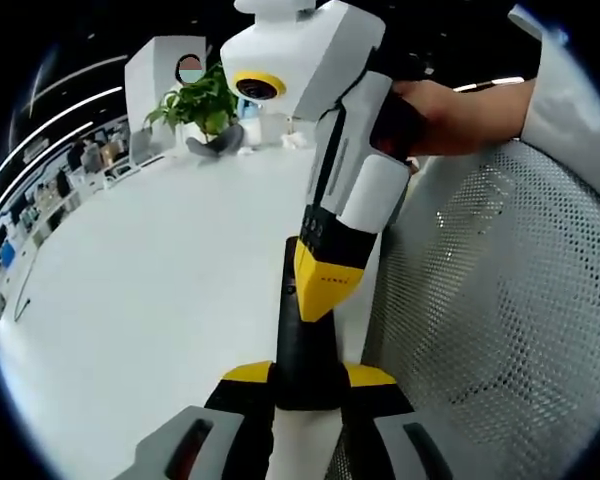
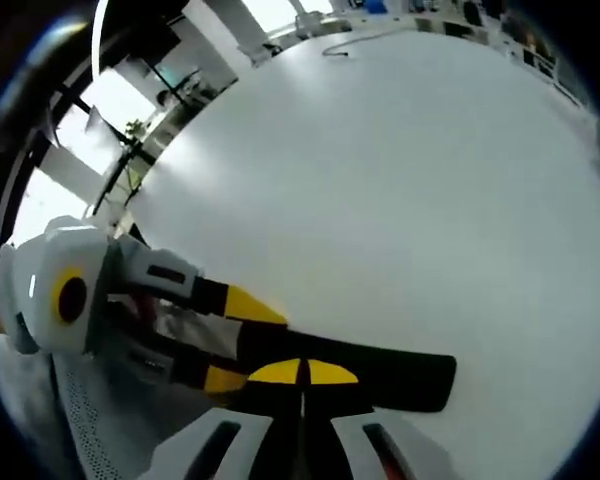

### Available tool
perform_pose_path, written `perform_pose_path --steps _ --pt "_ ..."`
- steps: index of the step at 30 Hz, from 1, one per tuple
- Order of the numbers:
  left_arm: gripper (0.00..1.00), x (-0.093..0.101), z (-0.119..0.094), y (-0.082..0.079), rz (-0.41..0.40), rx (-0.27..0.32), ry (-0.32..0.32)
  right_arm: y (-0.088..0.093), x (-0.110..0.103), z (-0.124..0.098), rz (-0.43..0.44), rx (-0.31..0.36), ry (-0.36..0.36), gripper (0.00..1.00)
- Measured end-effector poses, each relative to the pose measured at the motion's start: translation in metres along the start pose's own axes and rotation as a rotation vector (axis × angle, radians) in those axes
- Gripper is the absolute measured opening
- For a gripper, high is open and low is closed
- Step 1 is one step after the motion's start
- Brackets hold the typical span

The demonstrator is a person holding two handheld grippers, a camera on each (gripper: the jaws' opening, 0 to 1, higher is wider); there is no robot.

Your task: Press the specified remote control buttons in sequence, fully releasing each button before pressing the next.

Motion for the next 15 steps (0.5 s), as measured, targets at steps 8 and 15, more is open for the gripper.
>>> perform_pose_path --steps 8,15 --pt "0.24 -0.0003 0.0003 -0.0002 -0.002 0.001 0.001 -0.0011 0.0016 0.0001 0.023 -0.006 0.008 0.0" --pt "0.24 -0.0001 -0.0001 -0.0002 -0.009 0.001 -0.007 -0.001 0.0006 -0.0005 0.043 -0.013 -0.014 0.0"
Point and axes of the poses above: the point that each gripper's makers call its tool centre point, and the gripper's own axes: z roughly forward along the fingers, x roughly to its right, y roughly out of its underside, the point moved 3 cm from there along -z, roughly backward along the fingers, and after that the axes turned 1 degree about x, right-handed, at the moved point
